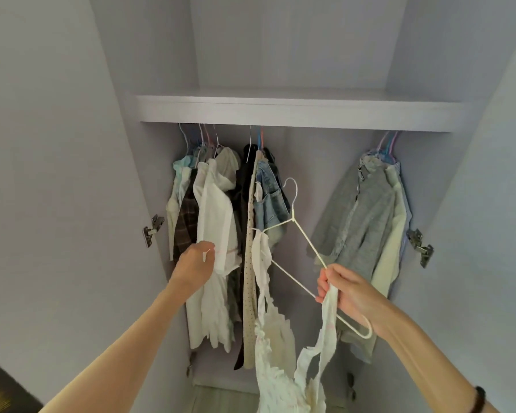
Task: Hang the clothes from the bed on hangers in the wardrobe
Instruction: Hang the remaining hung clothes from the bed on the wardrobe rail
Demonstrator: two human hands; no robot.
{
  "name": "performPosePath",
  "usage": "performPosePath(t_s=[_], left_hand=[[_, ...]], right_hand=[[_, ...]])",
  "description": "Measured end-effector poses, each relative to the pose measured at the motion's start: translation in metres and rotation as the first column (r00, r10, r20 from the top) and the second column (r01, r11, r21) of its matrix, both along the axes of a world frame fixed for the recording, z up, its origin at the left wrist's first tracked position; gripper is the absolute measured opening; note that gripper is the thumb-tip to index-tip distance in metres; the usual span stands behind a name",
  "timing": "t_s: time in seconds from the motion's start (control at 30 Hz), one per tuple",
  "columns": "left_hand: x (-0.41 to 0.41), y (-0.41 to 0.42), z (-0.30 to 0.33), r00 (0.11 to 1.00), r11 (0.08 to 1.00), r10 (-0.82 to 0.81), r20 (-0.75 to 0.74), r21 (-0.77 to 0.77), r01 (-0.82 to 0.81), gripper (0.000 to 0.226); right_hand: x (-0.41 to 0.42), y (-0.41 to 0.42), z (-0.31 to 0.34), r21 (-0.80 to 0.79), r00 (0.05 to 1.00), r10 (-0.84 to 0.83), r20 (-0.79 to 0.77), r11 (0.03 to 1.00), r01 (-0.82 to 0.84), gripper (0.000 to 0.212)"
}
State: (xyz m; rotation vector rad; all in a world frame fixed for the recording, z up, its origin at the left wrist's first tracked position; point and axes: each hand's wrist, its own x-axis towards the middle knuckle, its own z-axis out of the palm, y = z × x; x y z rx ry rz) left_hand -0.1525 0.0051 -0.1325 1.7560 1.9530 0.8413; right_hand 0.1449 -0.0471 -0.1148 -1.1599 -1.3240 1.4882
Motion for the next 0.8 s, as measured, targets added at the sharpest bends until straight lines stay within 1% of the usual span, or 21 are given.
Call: performPosePath(t_s=[0.07,0.1,0.2,0.3,0.37,0.43,0.5,0.57,0.63,0.7,0.73,0.8], left_hand=[[0.011,0.032,0.005,0.999,1.0,-0.001,0.035,0.005,0.001,0.031],[0.017,0.049,0.008,0.999,1.0,-0.009,0.047,0.013,0.008,0.03],[0.029,0.103,0.015,0.998,0.999,-0.026,0.056,0.027,0.025,0.03],[0.046,0.149,0.021,0.999,0.999,-0.016,0.041,0.044,0.014,0.035],[0.058,0.175,0.025,1.0,0.998,-0.015,0.013,0.064,0.015,0.04],[0.068,0.2,0.025,1.0,0.998,-0.008,-0.01,0.066,0.009,0.045],[0.075,0.222,0.022,1.0,0.999,0.0,-0.031,0.037,0.001,0.049],[0.082,0.242,0.02,0.996,0.999,0.022,-0.09,0.032,-0.019,0.055],[0.089,0.257,0.024,0.991,0.992,0.078,-0.112,0.11,-0.065,0.065],[0.095,0.27,0.029,0.993,0.979,0.108,-0.054,0.177,-0.097,0.077],[0.096,0.278,0.03,0.994,0.982,0.106,-0.04,0.159,-0.098,0.084],[0.095,0.293,0.03,0.993,0.992,0.115,-0.039,0.057,-0.113,0.091]], right_hand=[[0.005,0.025,-0.004,0.007,0.999,-0.027,-0.045,1.0,0.027,0.031],[0.008,0.037,-0.008,0.033,0.998,-0.054,-0.036,0.998,0.055,0.032],[0.016,0.07,-0.014,0.142,0.983,-0.161,0.088,0.979,0.148,0.037],[0.024,0.1,-0.006,0.222,0.949,-0.269,0.162,0.947,0.231,0.035],[0.029,0.12,-0.002,0.274,0.93,-0.321,0.178,0.924,0.266,0.033],[0.032,0.138,-0.002,0.321,0.912,-0.363,0.191,0.901,0.291,0.03],[0.034,0.153,-0.005,0.356,0.888,-0.408,0.212,0.878,0.318,0.029],[0.035,0.165,-0.006,0.386,0.871,-0.442,0.216,0.858,0.339,0.029],[0.037,0.176,-0.007,0.423,0.855,-0.458,0.242,0.843,0.332,0.029],[0.038,0.184,-0.009,0.441,0.845,-0.471,0.255,0.834,0.332,0.029],[0.038,0.187,-0.009,0.443,0.84,-0.48,0.253,0.829,0.34,0.029],[0.037,0.192,-0.01,0.448,0.828,-0.5,0.253,0.819,0.358,0.027]])
